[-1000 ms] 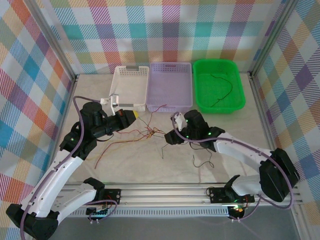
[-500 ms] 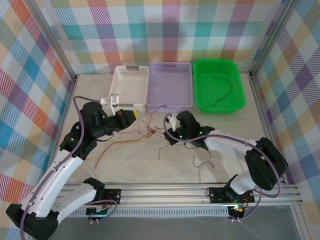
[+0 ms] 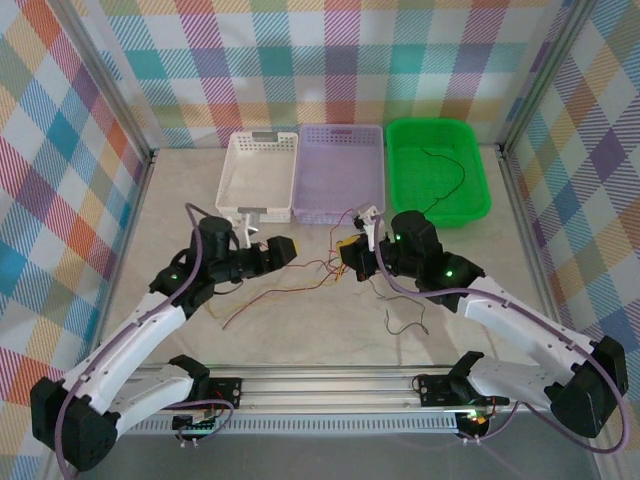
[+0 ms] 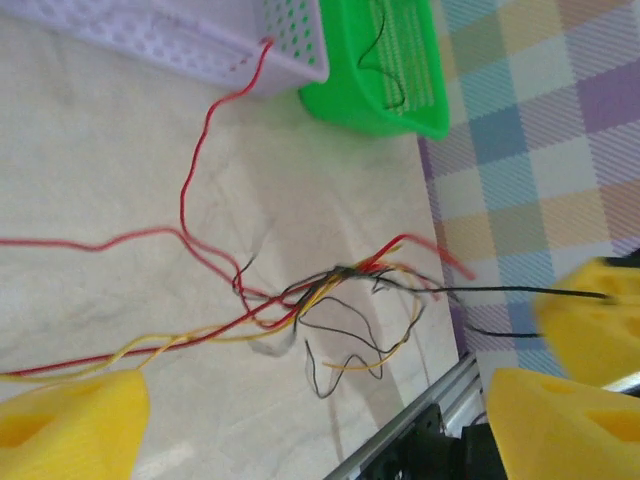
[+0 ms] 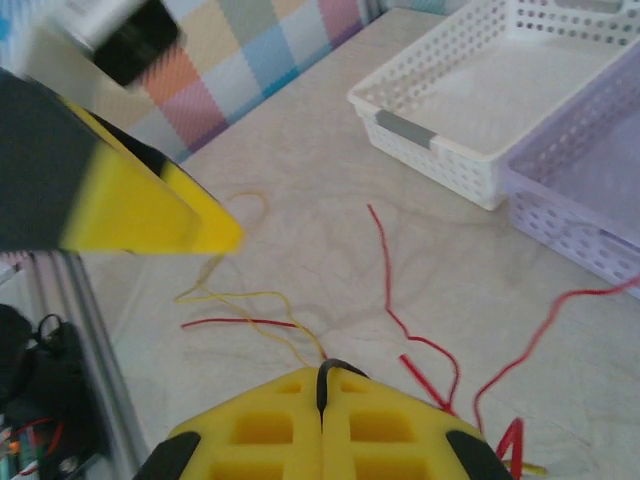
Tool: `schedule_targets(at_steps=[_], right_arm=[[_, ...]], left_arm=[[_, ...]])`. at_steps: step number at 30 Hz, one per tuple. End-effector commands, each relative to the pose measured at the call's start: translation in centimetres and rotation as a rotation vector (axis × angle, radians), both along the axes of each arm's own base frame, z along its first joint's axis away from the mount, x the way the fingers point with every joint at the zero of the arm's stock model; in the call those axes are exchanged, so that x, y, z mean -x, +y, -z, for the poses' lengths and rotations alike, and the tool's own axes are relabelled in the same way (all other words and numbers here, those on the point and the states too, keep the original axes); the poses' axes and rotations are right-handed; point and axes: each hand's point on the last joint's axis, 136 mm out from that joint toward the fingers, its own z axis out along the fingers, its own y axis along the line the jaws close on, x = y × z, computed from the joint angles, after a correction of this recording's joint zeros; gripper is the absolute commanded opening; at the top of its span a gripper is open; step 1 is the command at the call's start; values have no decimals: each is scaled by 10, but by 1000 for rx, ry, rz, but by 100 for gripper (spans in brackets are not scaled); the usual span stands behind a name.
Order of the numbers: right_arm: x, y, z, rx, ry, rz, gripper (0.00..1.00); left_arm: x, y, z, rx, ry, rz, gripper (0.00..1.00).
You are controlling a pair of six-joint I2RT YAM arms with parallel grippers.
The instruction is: Untangle the cables
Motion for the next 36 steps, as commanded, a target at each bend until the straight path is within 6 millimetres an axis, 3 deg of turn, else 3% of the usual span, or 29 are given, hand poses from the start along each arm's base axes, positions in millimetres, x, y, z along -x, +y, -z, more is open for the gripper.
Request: schedule_targets(at_steps=[1, 6, 9, 16, 19, 22, 27, 36], right_arm=[[17, 6, -30, -65, 16, -79, 0], [23, 8, -56, -112, 36, -102, 0], [26, 7, -70, -130, 38, -104, 0], [40, 2, -95, -188, 55, -129, 0], [45, 1, -101, -198, 63, -142, 0], [49, 2, -103, -211, 87, -163, 0], [56, 3, -106, -238, 109, -187, 0], [63, 1, -116, -277, 112, -206, 0]], left_arm=[[7, -30, -5, 58, -58, 107, 91], [28, -74, 5, 44, -96, 269, 94], [39, -85, 15, -27, -118, 325, 94], [27, -64, 50, -259, -120, 247, 94], [18, -54, 56, -338, -135, 205, 93], [13, -52, 56, -357, -151, 189, 89], [13, -67, 51, -283, -165, 219, 80], [17, -82, 38, -165, -219, 264, 83]])
